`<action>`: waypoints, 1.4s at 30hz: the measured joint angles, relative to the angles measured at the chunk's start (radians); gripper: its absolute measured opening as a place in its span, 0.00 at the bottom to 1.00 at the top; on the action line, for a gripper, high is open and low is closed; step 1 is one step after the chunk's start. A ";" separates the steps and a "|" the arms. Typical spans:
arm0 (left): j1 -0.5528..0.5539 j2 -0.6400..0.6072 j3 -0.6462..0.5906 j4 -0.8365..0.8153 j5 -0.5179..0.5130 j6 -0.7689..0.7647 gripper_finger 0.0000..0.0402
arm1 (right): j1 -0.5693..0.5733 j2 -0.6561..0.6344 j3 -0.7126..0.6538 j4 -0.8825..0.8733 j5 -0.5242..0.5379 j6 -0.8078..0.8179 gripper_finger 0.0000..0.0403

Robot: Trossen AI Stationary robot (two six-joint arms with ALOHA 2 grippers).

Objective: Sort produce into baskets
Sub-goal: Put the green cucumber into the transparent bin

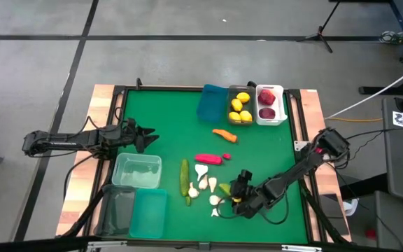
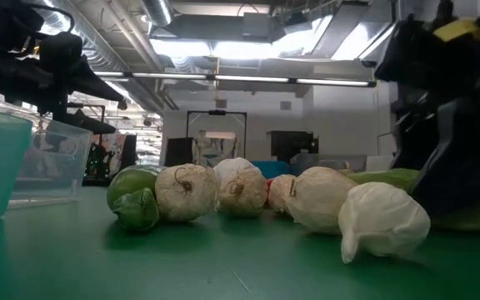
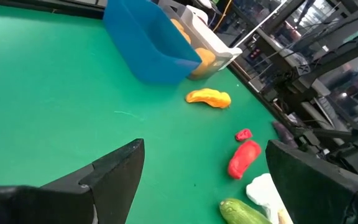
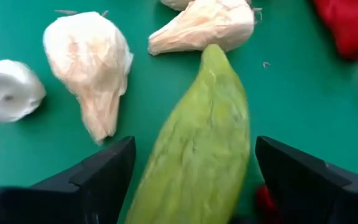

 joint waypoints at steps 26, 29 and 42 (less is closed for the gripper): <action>-0.116 0.011 0.000 0.000 0.005 -0.109 0.82 | -0.096 0.022 0.050 -0.117 -0.121 0.040 0.60; -0.144 0.011 0.000 0.000 0.004 -0.108 0.82 | -0.096 0.022 0.049 -0.118 -0.122 0.029 0.51; -0.230 0.011 0.000 0.001 -0.021 -0.053 0.82 | -0.111 0.021 0.099 -0.170 -0.133 0.036 0.41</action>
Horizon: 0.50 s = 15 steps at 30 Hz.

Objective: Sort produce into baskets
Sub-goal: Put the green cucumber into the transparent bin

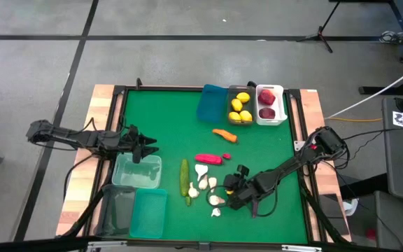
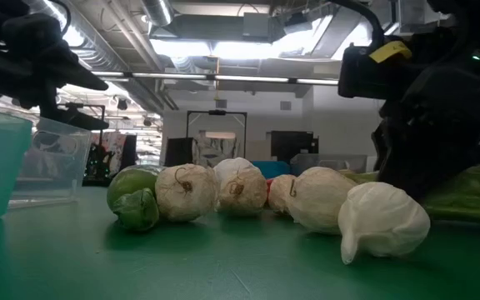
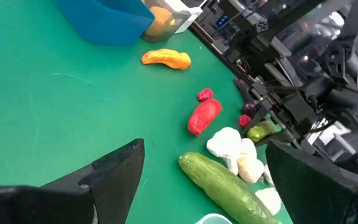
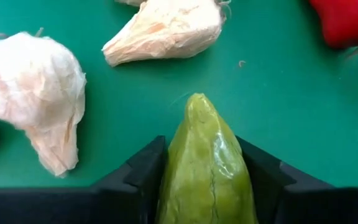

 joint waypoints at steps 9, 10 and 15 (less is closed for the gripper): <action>-0.056 0.000 0.000 0.009 -0.138 -0.081 0.82 | -0.034 -0.007 0.093 -0.102 0.206 -0.230 0.37; -0.056 0.000 0.000 0.009 -0.141 -0.081 0.82 | -0.046 -0.007 0.112 -0.099 0.210 -0.241 0.37; -0.056 0.000 0.000 0.008 -0.141 -0.071 0.82 | -0.106 -0.008 0.212 -0.019 0.225 -0.296 0.39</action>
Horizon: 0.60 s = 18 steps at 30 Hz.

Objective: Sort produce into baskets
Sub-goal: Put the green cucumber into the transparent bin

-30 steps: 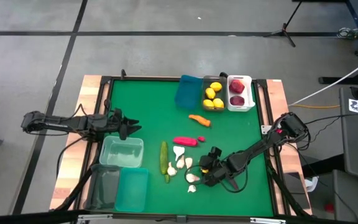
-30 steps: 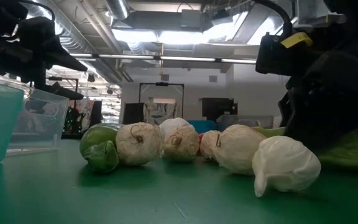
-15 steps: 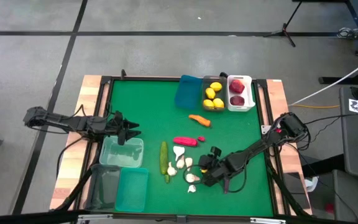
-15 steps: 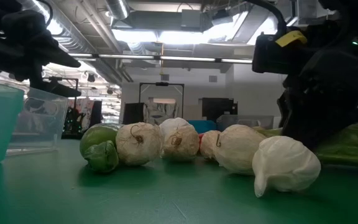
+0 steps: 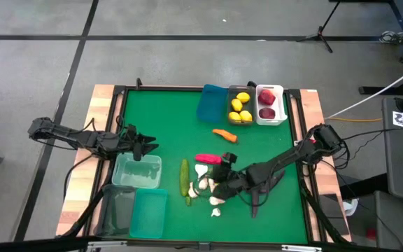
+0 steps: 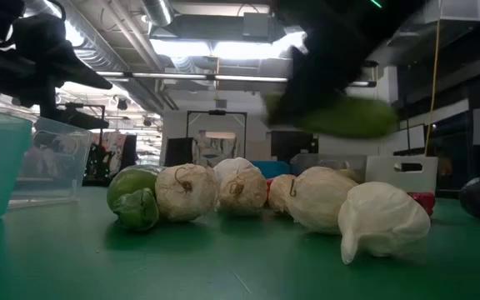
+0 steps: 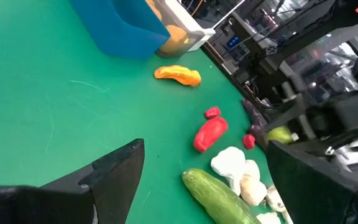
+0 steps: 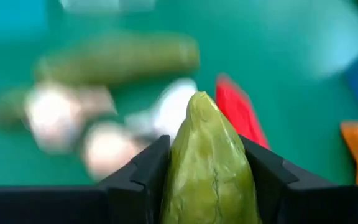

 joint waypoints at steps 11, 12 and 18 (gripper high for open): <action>0.018 -0.002 0.058 0.000 0.015 0.169 0.82 | -0.100 0.066 0.186 0.605 -0.187 -0.322 0.38; 0.023 -0.004 0.072 -0.001 0.027 0.206 0.82 | -0.104 0.084 0.213 0.637 -0.216 -0.344 0.38; 0.046 -0.013 0.178 -0.020 0.153 0.394 0.82 | -0.122 0.272 0.472 0.647 -0.335 -0.415 0.38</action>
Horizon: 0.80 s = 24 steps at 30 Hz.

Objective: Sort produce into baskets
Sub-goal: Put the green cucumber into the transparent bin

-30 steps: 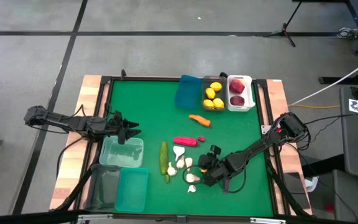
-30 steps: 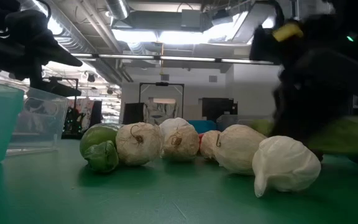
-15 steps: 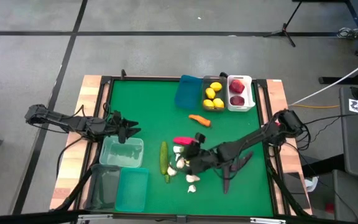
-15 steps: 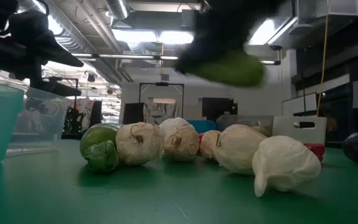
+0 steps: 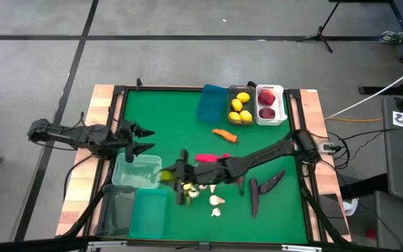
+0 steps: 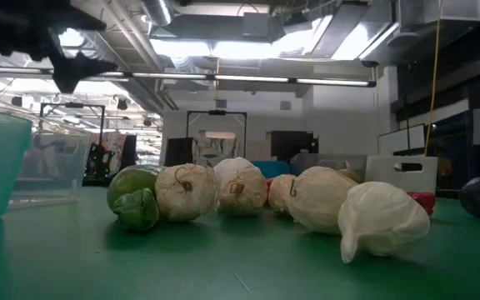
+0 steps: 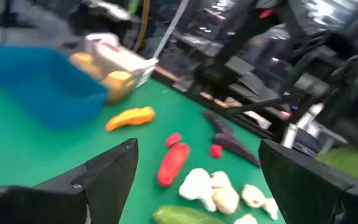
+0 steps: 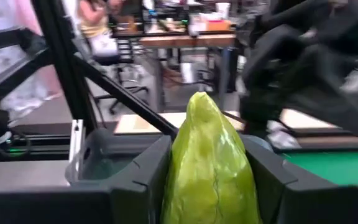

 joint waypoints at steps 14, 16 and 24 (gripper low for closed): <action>0.064 -0.013 0.177 -0.340 -0.057 0.043 0.82 | -0.112 0.340 0.478 -0.149 -0.218 -0.097 0.38; 0.070 -0.018 0.182 -0.335 -0.071 0.061 0.82 | -0.134 0.353 0.478 -0.144 -0.228 -0.096 0.38; 0.093 -0.023 0.183 -0.370 -0.077 0.102 0.82 | -0.179 0.416 0.478 -0.015 -0.304 -0.048 0.38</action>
